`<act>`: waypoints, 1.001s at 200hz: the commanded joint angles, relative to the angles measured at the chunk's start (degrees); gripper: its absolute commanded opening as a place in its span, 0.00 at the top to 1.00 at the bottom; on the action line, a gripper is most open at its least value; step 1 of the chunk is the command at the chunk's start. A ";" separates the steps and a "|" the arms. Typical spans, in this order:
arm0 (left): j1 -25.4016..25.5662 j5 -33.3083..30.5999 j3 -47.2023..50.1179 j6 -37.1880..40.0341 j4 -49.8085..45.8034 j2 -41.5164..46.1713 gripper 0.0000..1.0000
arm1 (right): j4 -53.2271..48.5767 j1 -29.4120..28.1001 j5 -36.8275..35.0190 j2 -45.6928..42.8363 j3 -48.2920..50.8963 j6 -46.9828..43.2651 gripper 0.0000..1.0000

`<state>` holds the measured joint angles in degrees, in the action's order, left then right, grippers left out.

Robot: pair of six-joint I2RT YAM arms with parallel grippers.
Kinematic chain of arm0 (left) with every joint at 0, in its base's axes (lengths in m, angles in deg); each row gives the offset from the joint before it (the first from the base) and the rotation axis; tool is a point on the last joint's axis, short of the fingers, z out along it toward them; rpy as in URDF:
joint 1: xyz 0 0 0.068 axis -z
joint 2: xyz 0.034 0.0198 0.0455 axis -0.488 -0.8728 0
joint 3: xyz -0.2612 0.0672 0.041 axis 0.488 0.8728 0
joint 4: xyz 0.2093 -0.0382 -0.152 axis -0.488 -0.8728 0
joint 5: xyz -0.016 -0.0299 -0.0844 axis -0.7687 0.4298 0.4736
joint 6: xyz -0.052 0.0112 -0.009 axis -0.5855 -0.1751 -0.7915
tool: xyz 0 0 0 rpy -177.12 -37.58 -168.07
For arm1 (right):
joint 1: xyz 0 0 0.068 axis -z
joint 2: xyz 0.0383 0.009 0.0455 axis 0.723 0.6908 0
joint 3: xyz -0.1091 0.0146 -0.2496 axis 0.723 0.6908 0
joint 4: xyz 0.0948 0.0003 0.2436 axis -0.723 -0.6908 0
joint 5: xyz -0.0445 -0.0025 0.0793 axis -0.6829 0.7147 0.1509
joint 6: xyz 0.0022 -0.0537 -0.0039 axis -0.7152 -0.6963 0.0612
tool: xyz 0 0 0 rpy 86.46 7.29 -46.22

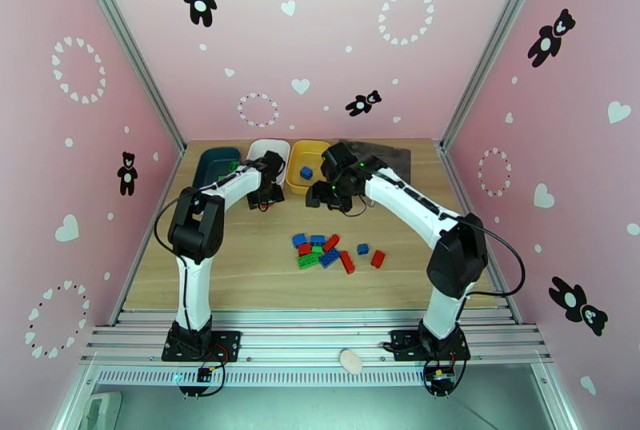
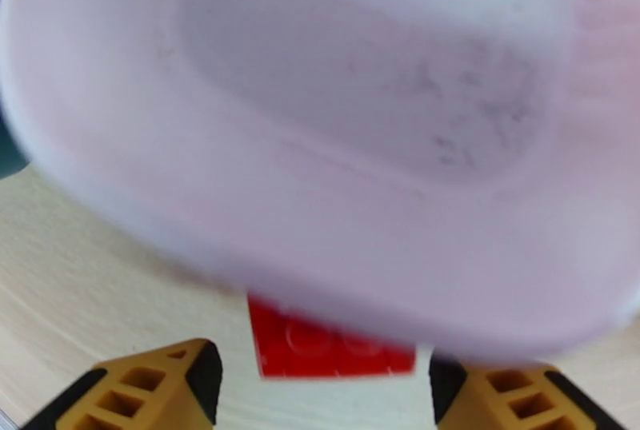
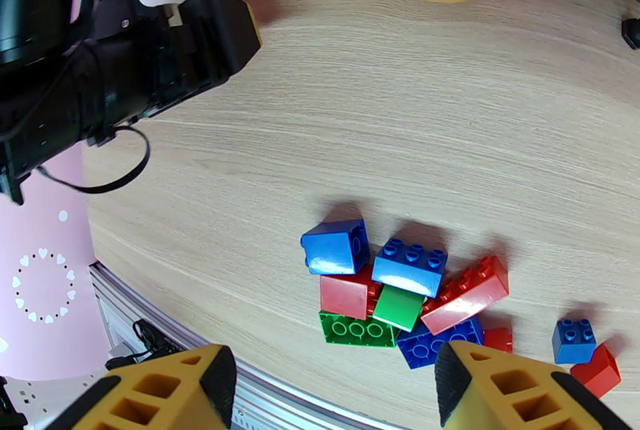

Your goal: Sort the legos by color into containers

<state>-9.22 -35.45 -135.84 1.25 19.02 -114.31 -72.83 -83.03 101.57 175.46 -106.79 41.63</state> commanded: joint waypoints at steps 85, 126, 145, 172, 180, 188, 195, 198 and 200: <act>0.69 0.87 1.76 0.51 -0.72 4.77 0.64 | -2.84 -0.01 -0.94 -0.68 -0.66 -1.45 0.31; 3.97 2.14 5.55 -1.68 -1.59 14.95 0.65 | -1.60 2.53 -2.39 -4.07 5.31 -0.75 0.31; 4.09 2.12 2.38 -1.34 -3.45 16.35 0.65 | -1.32 3.97 -2.96 -6.10 8.93 -0.71 0.30; 2.53 1.33 -9.00 1.00 -8.49 12.21 0.64 | -1.54 5.61 -4.11 -9.02 14.00 -0.49 0.30; 1.63 1.43 -12.97 1.49 -9.77 9.98 0.64 | -1.57 5.92 -4.45 -9.94 15.43 -0.25 0.30; 0.86 1.26 -16.96 2.08 -11.27 7.50 0.64 | -1.61 6.16 -4.71 -10.84 16.81 0.17 0.30; 0.16 1.25 -20.42 2.50 -12.34 5.20 0.64 | -1.65 6.36 -4.91 -11.65 17.90 0.46 0.30; -0.09 1.18 -22.03 2.68 -12.84 4.17 0.64 | -1.65 6.40 -5.06 -12.00 18.32 0.62 0.30; -0.29 1.17 -22.91 2.78 -13.12 3.43 0.64 | -1.74 6.47 -5.20 -12.25 18.67 0.71 0.30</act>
<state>-6.97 -33.96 -150.24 1.92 11.55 -104.08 -73.99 -76.91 98.09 167.33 -91.34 41.30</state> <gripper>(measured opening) 0.457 0.699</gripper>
